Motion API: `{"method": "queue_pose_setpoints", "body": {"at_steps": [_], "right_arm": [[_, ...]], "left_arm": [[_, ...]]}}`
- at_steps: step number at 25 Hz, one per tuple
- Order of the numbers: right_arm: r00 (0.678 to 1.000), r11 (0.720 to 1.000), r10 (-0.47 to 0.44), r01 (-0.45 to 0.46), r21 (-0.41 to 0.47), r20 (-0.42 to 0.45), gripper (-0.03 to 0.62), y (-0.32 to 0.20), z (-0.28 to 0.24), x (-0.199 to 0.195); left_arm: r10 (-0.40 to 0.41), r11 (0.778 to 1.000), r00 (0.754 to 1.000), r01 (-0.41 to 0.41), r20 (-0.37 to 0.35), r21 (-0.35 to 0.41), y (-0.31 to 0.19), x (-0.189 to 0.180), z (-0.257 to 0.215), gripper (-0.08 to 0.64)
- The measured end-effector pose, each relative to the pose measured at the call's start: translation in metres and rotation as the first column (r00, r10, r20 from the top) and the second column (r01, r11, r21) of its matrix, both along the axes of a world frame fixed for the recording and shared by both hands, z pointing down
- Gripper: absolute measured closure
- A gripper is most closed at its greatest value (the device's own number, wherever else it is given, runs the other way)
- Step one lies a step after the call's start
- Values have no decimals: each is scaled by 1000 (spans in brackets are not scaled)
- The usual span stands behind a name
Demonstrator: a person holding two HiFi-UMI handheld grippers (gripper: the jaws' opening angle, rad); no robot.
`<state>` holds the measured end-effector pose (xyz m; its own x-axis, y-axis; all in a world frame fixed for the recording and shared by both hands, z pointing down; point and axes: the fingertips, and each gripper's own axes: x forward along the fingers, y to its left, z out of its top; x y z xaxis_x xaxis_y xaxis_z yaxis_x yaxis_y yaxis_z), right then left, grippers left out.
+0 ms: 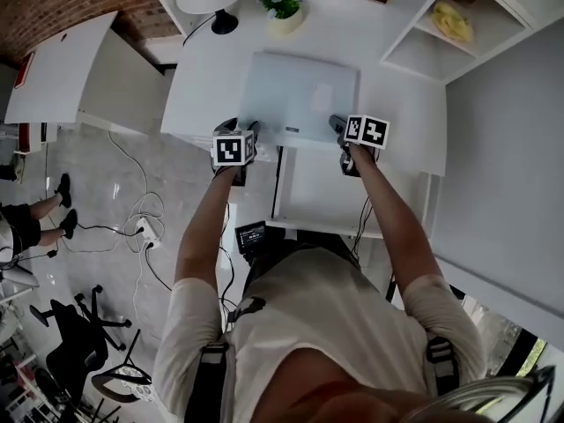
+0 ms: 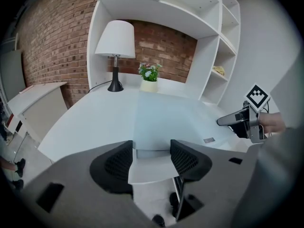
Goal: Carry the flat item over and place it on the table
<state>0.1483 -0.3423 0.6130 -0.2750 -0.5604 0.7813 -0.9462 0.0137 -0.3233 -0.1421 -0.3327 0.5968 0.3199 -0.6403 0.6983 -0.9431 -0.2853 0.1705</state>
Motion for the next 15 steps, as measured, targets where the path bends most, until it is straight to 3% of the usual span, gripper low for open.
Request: {"method": "queue_pose_setpoints", "body": {"at_steps": [4,6,8,12,15], "right_arm": [[1000,999,-27,27,21,-10,210,-4,-10,1],[997,997,-35,31,75,62,209,2,-27,-3],[980,991,-43,16,135,195,209,18,-53,-12],[881,984,-67,-18,176,469,225,81,-99,-33],[807,982,-58,-61,181,588,365,131,-120,-43]], "left_arm": [[-13,1000,1000,12,10,20,-4,-8,-10,287],[-35,998,998,38,-49,59,3,-15,-25,286],[-36,994,990,50,-139,101,21,-21,-44,285],[-31,989,965,67,-260,131,92,-46,-69,312],[-91,984,938,137,-335,116,151,-68,-76,410]]}}
